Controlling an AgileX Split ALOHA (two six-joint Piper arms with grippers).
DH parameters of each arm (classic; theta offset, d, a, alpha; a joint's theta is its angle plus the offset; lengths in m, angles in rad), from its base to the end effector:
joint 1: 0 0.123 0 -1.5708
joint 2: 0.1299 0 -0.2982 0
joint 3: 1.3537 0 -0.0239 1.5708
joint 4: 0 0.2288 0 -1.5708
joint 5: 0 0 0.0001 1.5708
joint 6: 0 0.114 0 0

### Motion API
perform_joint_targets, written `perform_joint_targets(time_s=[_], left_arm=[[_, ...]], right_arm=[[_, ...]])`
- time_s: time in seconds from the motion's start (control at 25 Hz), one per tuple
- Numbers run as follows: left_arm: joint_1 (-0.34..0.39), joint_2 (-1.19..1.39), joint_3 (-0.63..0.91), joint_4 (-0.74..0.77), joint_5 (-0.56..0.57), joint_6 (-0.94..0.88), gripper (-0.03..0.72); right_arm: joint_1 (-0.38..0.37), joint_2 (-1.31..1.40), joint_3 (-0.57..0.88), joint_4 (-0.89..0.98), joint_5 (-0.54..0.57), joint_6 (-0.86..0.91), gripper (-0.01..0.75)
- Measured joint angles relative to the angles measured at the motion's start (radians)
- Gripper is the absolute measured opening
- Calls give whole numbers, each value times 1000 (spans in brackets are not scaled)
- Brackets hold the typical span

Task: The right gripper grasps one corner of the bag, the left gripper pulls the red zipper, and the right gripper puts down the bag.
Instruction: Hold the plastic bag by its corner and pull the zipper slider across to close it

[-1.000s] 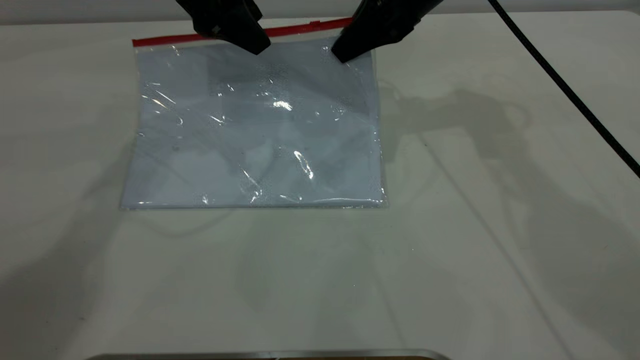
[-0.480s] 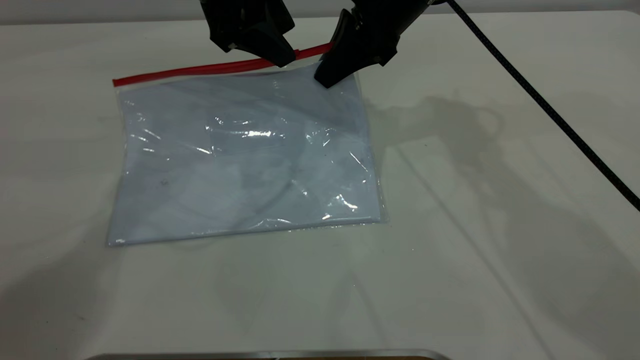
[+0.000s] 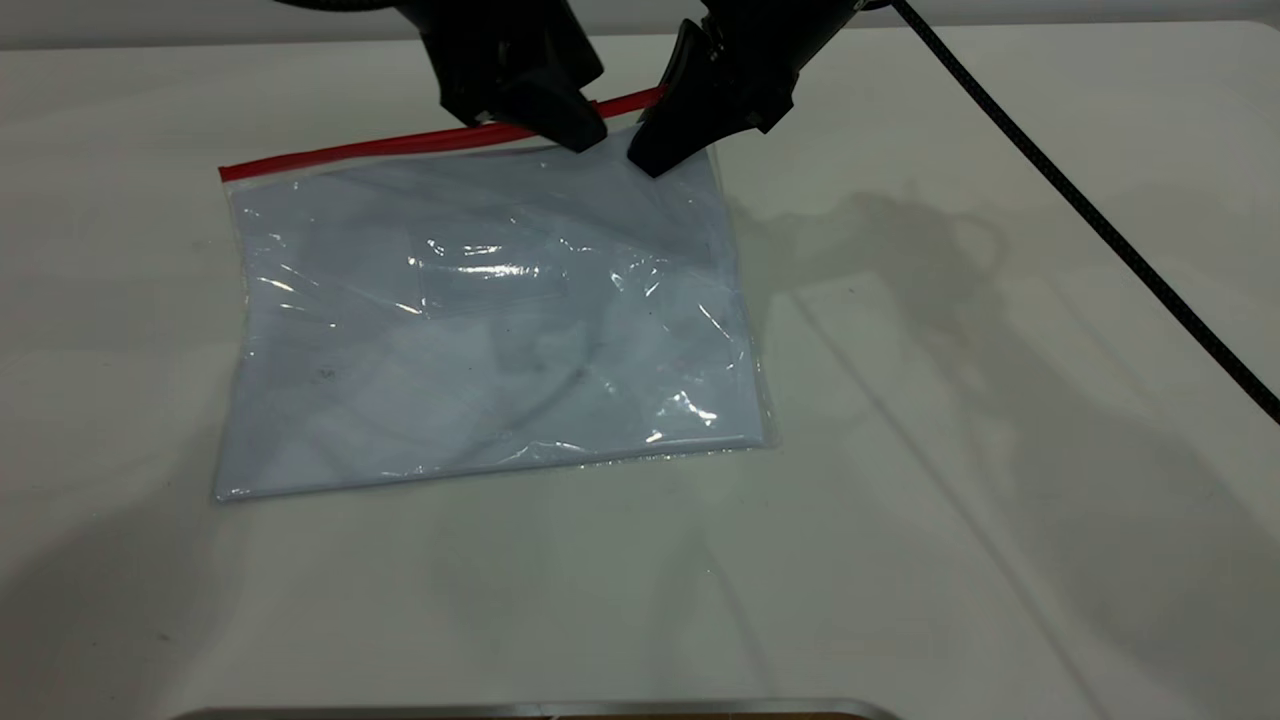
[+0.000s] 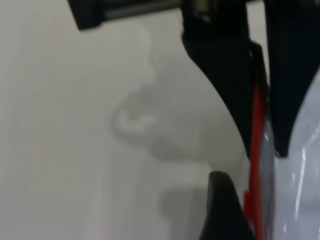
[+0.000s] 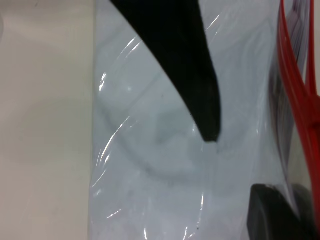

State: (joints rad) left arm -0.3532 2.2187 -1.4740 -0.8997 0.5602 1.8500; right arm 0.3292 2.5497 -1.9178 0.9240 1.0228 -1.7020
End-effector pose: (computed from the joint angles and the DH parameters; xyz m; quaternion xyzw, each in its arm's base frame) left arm 0.4136 -0.2031 0.1257 0.6451 0.6881 -0.1065 0.3147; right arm 0.4436 0.2337 0.0769 -0.6386 0.6687 0.2937 0.2425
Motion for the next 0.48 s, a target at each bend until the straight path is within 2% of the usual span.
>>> perform_joint_targets(time_s=[0.16, 0.48], left_arm=[[0, 0, -1, -59, -5, 51, 538], [0, 0, -1, -52, -6, 27, 512]], right_arm=[[0, 0, 0, 0, 0, 0, 33], [0, 0, 0, -2, 0, 6, 33]])
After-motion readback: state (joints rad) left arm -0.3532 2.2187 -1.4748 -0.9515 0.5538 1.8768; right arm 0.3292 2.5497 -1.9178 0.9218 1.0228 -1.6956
